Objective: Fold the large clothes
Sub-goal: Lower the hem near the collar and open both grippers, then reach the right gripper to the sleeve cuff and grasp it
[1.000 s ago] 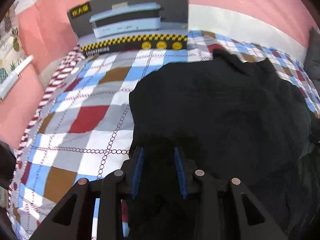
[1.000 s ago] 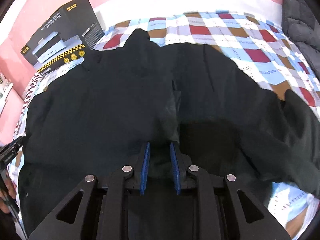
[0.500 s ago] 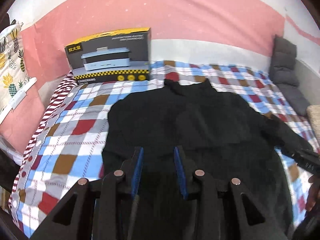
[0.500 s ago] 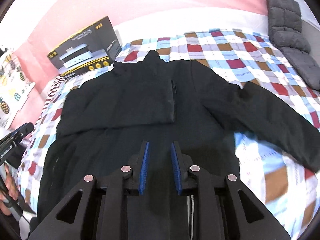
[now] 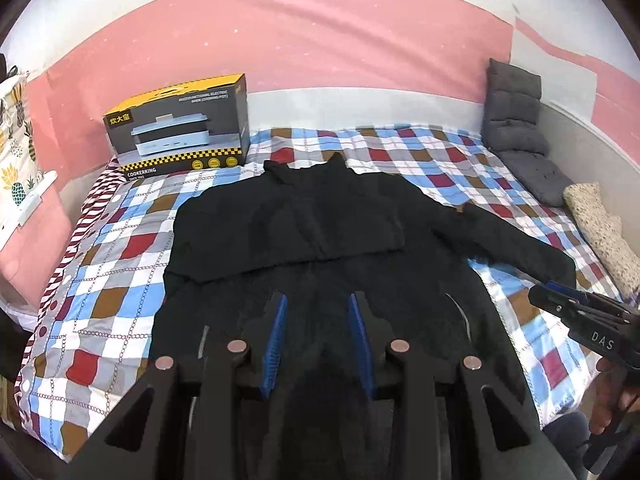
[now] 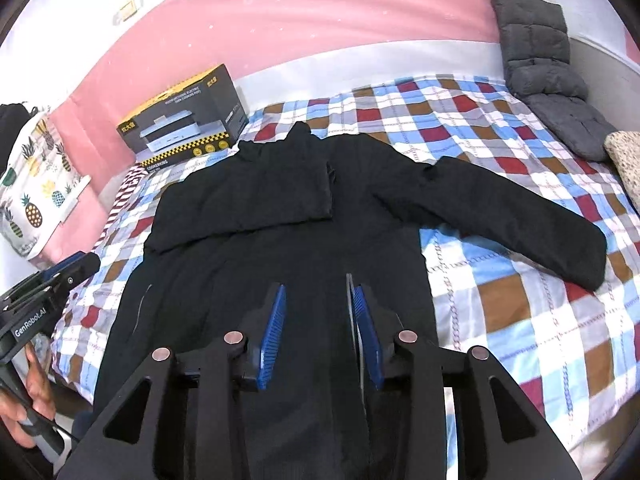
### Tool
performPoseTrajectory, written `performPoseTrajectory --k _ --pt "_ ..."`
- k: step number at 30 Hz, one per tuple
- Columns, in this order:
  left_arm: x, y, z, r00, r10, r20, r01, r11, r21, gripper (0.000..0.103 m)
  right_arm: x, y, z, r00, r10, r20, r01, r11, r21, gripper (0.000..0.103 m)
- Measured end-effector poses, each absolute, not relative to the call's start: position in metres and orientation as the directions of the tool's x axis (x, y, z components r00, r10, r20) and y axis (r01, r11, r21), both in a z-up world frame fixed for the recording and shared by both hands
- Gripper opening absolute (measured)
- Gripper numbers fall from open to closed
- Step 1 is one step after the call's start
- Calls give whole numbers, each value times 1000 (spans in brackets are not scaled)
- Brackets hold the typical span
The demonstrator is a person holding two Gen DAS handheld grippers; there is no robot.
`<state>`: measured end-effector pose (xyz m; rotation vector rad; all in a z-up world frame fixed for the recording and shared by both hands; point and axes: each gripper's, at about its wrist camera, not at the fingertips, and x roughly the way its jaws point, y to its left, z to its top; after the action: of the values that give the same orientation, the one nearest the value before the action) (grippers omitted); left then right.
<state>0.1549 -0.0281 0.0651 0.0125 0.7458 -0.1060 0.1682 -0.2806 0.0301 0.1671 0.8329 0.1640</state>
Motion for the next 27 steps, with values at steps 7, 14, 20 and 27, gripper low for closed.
performPoseTrajectory --k 7,14,20,27 --pt "142 -50 68 724 -107 -681 121 992 -27 44 149 -304 35 678 201 -707 -50 972 228 46" --pt "153 -69 52 695 -113 -710 142 990 -19 46 150 -336 16 668 172 -724 25 967 253 49" --pt "172 -81 32 667 -105 -738 148 989 -7 46 166 -365 -11 643 140 -753 103 958 267 49" --pt "197 -96 9 631 -110 -768 172 985 0 46 193 -411 -43 612 104 -784 212 933 290 52"
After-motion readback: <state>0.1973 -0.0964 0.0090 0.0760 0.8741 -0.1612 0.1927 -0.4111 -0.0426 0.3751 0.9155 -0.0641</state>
